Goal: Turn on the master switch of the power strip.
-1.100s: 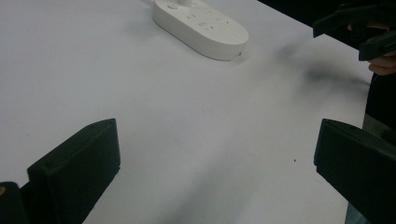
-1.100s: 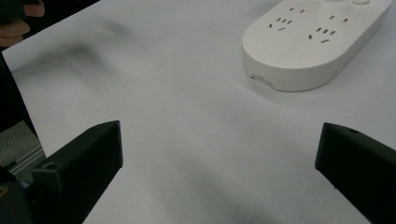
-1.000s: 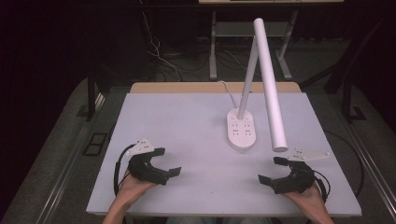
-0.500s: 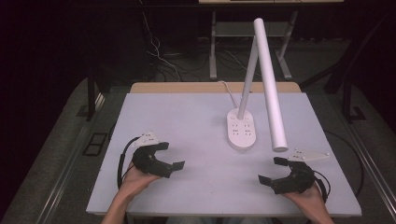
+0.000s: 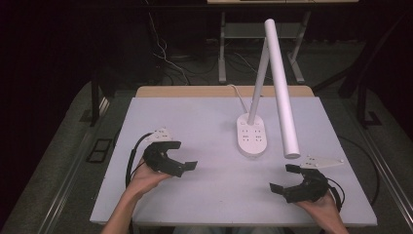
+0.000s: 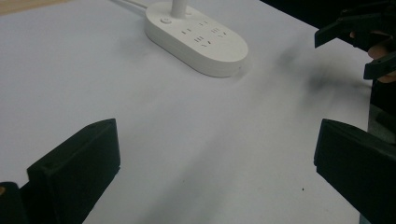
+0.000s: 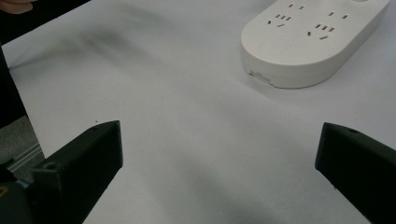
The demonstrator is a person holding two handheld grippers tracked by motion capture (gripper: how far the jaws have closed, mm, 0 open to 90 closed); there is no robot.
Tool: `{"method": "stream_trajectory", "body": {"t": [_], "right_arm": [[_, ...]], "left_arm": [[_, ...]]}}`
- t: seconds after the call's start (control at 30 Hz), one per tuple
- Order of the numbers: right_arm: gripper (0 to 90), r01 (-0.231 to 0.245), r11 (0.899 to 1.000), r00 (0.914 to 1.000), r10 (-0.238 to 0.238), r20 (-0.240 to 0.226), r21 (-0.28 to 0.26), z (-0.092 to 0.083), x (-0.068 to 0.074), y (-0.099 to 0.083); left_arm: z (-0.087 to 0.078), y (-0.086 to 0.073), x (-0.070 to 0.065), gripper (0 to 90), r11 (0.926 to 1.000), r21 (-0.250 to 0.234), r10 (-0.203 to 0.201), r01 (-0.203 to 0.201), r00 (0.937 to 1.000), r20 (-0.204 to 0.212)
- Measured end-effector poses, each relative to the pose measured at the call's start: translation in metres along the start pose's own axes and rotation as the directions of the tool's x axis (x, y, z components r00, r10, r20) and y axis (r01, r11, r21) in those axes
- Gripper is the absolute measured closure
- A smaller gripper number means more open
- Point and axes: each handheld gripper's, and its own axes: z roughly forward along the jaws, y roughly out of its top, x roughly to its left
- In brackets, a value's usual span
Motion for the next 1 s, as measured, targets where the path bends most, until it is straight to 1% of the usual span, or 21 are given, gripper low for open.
{"method": "stream_trajectory", "body": {"t": [0.17,0.27,0.37,0.4,0.43,0.53,0.6,0.63,0.67,0.97,1.0], "right_arm": [[0.3,0.003,1.000,1.0000,-0.003,0.002,0.001,0.000,0.000,0.000],[0.3,0.004,1.000,1.0000,-0.004,0.002,0.002,0.001,0.000,0.000],[0.3,0.003,1.000,1.0000,-0.003,0.003,0.002,0.001,0.000,0.000],[0.3,0.003,1.000,1.0000,-0.003,0.005,0.003,0.000,0.000,0.000],[0.3,0.003,1.000,1.0000,-0.003,0.005,0.003,0.000,0.000,0.000],[0.3,0.005,1.000,1.0000,-0.005,0.008,0.002,0.001,-0.001,-0.001],[0.3,0.004,1.000,1.0000,-0.004,0.009,0.001,0.000,-0.001,-0.001],[0.3,0.004,1.000,1.0000,-0.004,0.009,0.001,0.000,-0.001,-0.001],[0.3,0.005,1.000,1.0000,-0.005,0.009,0.000,0.000,-0.001,-0.001],[0.3,0.005,1.000,0.9999,-0.005,0.009,0.004,0.001,-0.001,-0.001],[0.3,0.005,1.000,0.9999,-0.005,0.009,0.004,0.001,-0.001,-0.001]], "left_arm": [[0.003,0.007,0.002,0.0,0.9998,0.014,0.013,-0.013,0.9999,0.005],[0.004,0.010,0.002,0.0,0.9998,0.013,0.012,-0.013,0.9999,0.004],[0.006,0.015,0.003,0.0,0.9994,0.022,0.026,-0.026,0.9996,0.008],[0.007,0.017,0.003,0.0,0.9995,0.022,0.022,-0.022,0.9997,0.009],[0.008,0.018,0.003,0.0,0.9992,0.027,0.030,-0.030,0.9995,0.011],[0.011,0.023,0.003,0.0,0.9988,0.034,0.034,-0.034,0.9993,0.016],[0.014,0.028,0.004,0.0,0.9981,0.044,0.041,-0.042,0.9989,0.021],[0.014,0.028,0.004,0.0,0.9981,0.044,0.041,-0.042,0.9989,0.021],[0.014,0.030,0.005,0.0,0.9974,0.049,0.051,-0.052,0.9985,0.021],[0.020,0.046,0.008,0.0,0.9956,0.063,0.069,-0.070,0.9974,0.022],[0.021,0.050,0.008,0.0,0.9942,0.075,0.076,-0.078,0.9968,0.023]]}}
